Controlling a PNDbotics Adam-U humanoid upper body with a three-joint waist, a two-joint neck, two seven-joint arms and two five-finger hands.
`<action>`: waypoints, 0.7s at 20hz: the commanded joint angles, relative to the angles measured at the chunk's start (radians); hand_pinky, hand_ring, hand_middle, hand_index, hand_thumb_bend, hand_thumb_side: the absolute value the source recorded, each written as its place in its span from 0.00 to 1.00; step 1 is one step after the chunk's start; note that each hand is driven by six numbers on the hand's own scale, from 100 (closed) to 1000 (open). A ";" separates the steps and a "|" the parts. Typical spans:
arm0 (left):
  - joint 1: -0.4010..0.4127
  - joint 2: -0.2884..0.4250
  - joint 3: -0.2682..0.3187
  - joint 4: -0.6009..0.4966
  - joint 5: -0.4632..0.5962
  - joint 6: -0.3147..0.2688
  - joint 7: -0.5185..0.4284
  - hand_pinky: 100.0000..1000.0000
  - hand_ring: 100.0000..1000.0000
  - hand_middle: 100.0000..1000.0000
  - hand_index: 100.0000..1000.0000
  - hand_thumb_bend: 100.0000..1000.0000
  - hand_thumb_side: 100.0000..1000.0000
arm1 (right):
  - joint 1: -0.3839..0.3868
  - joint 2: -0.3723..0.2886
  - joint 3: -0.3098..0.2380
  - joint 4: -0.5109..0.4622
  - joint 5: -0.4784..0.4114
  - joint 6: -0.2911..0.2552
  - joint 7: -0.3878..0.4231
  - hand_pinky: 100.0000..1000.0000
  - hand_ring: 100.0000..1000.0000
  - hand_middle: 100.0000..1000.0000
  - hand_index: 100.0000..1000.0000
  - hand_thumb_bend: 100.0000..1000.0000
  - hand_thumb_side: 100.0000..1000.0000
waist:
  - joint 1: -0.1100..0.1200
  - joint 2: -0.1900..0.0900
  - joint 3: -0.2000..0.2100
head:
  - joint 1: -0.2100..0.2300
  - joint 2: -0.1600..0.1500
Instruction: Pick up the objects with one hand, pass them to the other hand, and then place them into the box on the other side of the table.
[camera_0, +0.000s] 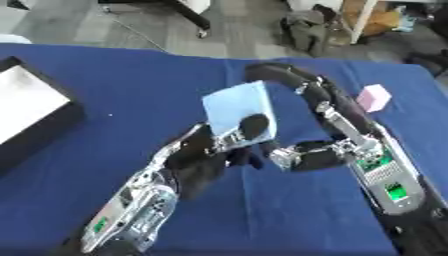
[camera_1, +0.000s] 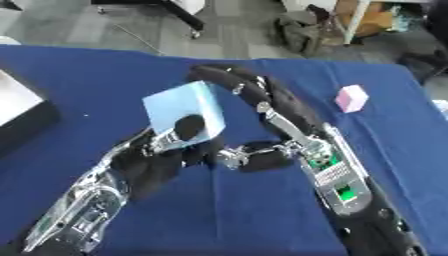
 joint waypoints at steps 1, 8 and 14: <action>-0.006 0.015 0.012 -0.005 -0.011 0.005 -0.003 0.44 0.18 0.06 0.29 0.08 0.10 | -0.015 -0.018 -0.020 -0.025 0.031 -0.009 0.019 0.94 0.96 1.00 1.00 0.00 0.00 | 0.003 -0.009 -0.001 | -0.004 -0.002; -0.003 0.014 0.007 -0.002 -0.019 0.013 -0.019 0.44 0.18 0.05 0.29 0.08 0.10 | -0.015 -0.016 -0.023 -0.025 0.070 -0.006 0.007 0.97 1.00 1.00 1.00 0.00 0.00 | 0.003 -0.009 0.000 | -0.004 -0.002; -0.010 0.030 0.026 0.000 -0.033 0.004 -0.012 0.43 0.18 0.05 0.29 0.09 0.09 | -0.023 -0.008 -0.029 -0.025 0.080 0.002 -0.005 0.95 0.99 1.00 1.00 0.00 0.00 | 0.004 -0.008 -0.004 | 0.013 -0.002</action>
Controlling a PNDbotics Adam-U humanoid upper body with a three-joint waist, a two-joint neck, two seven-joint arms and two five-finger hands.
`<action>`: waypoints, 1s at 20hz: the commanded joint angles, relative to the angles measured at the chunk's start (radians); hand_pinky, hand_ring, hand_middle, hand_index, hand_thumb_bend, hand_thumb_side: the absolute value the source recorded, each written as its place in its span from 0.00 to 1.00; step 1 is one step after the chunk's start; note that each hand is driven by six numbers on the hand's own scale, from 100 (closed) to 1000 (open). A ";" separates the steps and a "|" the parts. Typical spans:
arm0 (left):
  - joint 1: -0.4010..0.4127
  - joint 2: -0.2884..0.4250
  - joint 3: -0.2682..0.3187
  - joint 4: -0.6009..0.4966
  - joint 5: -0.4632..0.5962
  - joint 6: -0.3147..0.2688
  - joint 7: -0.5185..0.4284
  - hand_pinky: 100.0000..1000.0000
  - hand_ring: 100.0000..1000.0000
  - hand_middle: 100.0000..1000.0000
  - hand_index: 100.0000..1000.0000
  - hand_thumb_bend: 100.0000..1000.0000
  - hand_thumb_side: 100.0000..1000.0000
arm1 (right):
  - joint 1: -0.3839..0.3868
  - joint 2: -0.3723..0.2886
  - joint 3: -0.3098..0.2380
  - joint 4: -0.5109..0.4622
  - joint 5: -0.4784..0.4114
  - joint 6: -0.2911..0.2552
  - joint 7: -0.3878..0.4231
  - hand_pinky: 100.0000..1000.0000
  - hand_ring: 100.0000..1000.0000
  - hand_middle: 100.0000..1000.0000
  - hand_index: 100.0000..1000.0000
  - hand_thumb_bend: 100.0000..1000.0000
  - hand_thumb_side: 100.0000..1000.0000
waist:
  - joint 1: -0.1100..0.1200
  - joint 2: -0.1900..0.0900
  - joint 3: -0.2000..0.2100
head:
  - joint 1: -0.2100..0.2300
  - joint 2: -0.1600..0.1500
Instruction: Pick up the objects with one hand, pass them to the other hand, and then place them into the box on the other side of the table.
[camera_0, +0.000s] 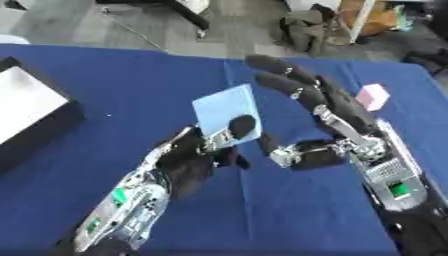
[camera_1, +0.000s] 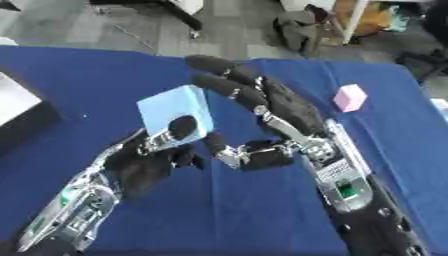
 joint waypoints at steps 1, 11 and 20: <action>-0.020 0.028 0.029 -0.013 -0.015 -0.012 0.008 0.43 0.18 0.05 0.29 0.09 0.09 | -0.014 -0.007 -0.018 -0.021 0.008 0.008 -0.013 0.95 0.98 1.00 1.00 0.00 0.00 | 0.005 -0.009 -0.004 | 0.027 -0.002; -0.112 0.299 0.236 0.020 -0.208 -0.064 0.163 0.40 0.16 0.02 0.29 0.06 0.06 | -0.007 0.008 -0.041 -0.021 0.016 0.039 -0.047 0.91 0.94 1.00 1.00 0.00 0.00 | 0.017 -0.004 -0.041 | 0.328 -0.060; -0.246 0.513 0.384 0.329 -1.116 0.029 0.194 0.43 0.19 0.03 0.34 0.17 0.00 | -0.011 0.023 -0.033 -0.021 0.007 0.058 -0.014 0.90 0.94 1.00 1.00 0.00 0.00 | 0.029 0.009 -0.070 | 0.393 -0.107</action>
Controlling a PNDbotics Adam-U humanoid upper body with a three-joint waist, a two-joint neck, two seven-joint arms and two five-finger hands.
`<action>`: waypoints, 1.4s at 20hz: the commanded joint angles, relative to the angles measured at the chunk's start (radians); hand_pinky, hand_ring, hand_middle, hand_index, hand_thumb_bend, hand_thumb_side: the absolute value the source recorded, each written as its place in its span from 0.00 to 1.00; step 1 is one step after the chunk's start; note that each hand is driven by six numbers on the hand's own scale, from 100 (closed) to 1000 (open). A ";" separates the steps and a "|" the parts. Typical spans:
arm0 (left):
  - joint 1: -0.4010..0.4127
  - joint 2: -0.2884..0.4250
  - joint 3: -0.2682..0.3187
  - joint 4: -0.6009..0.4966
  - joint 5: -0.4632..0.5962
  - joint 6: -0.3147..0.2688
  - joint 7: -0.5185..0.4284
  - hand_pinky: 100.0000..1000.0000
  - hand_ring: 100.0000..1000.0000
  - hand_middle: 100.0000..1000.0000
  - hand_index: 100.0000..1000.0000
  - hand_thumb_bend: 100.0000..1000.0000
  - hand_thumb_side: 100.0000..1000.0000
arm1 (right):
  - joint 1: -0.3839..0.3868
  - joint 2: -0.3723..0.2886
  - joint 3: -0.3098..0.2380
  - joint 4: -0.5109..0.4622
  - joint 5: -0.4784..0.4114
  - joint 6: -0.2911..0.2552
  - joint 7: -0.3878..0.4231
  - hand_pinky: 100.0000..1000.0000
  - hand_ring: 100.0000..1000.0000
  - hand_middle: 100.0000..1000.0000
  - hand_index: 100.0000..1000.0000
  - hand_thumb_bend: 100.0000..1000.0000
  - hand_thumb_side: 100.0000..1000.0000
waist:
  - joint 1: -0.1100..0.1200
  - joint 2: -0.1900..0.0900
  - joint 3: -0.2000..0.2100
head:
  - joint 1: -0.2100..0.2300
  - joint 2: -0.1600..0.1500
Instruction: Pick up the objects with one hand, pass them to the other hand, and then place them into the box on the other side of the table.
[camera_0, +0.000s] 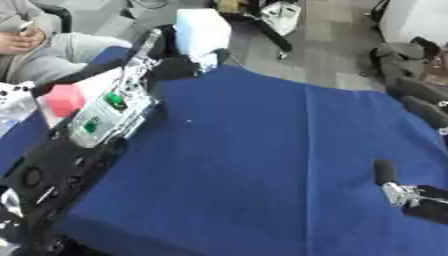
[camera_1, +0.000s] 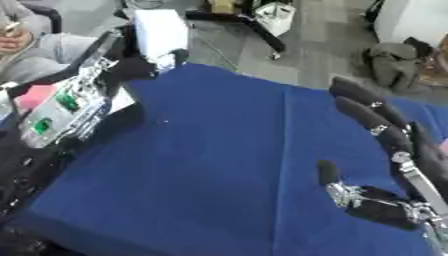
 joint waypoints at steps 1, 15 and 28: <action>-0.044 0.068 0.041 0.109 -0.379 0.005 -0.057 0.44 0.20 0.04 0.34 0.20 0.00 | -0.010 -0.001 0.001 -0.021 -0.007 0.003 0.018 0.90 0.94 1.00 1.00 0.00 0.00 | 0.007 -0.009 -0.005 | 0.017 -0.019; -0.051 0.022 0.213 0.675 -1.162 0.008 -0.316 0.56 0.38 0.24 0.49 0.60 0.14 | -0.001 0.012 0.004 -0.021 -0.032 0.008 0.062 0.89 0.93 1.00 1.00 0.00 0.00 | 0.004 -0.010 -0.028 | -0.004 -0.022; -0.037 0.042 0.235 0.562 -1.033 0.025 -0.301 0.83 0.82 0.83 0.94 1.00 0.64 | 0.002 0.012 0.004 -0.021 -0.032 0.017 0.075 0.89 0.93 1.00 1.00 0.00 0.00 | 0.007 -0.011 -0.024 | -0.021 -0.031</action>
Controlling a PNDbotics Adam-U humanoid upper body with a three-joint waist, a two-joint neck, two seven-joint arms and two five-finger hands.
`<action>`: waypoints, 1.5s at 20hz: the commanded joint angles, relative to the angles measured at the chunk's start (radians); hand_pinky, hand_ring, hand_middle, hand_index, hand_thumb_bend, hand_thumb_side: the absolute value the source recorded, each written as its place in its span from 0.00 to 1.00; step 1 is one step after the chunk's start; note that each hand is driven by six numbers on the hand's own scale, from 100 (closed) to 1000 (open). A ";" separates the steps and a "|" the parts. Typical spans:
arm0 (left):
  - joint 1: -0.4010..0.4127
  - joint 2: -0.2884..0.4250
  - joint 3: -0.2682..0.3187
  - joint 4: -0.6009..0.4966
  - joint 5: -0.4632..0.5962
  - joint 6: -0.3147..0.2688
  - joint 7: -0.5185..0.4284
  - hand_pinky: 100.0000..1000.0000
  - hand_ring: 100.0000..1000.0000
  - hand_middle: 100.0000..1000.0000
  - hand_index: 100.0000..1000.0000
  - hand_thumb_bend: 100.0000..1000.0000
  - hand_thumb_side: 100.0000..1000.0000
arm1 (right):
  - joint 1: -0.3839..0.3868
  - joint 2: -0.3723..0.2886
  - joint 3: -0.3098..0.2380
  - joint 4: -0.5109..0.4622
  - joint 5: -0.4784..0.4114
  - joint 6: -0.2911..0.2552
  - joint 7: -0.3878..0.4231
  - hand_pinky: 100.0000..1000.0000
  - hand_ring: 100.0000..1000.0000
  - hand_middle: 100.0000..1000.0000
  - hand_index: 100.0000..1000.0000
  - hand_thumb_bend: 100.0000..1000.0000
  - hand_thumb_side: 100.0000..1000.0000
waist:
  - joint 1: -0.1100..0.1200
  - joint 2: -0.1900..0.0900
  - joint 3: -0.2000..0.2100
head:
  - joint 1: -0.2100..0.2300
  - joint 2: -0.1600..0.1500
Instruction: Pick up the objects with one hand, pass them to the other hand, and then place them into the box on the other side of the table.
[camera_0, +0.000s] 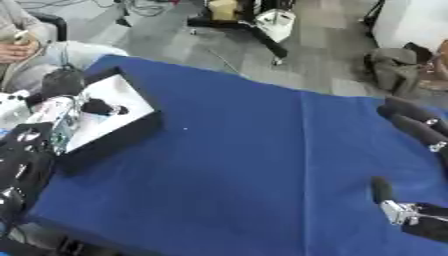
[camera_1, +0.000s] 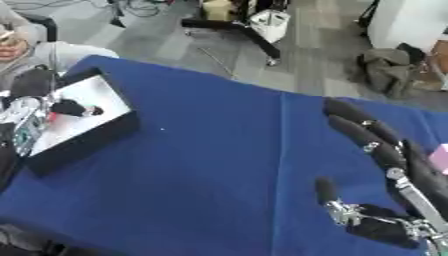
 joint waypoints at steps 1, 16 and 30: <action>-0.012 0.044 -0.008 -0.049 0.045 0.002 0.017 0.83 0.82 0.83 0.93 1.00 0.63 | -0.007 -0.006 -0.003 -0.021 -0.007 0.001 0.006 0.89 0.93 1.00 1.00 0.00 0.00 | 0.007 -0.011 -0.001 | -0.010 -0.013; -0.036 -0.133 -0.202 -0.376 0.259 -0.166 0.179 0.67 0.66 0.66 0.85 1.00 0.54 | 0.125 -0.192 -0.172 -0.014 -0.022 0.111 -0.129 0.89 0.94 1.00 1.00 0.00 0.28 | 0.001 -0.047 0.005 | -0.293 0.093; 0.203 -0.476 -0.472 -0.748 0.488 -0.395 0.094 0.62 0.57 0.54 0.76 1.00 0.58 | 0.227 -0.489 -0.377 0.264 -0.226 0.341 -0.273 0.90 0.97 1.00 1.00 0.00 0.36 | -0.032 -0.016 0.092 | -0.725 0.093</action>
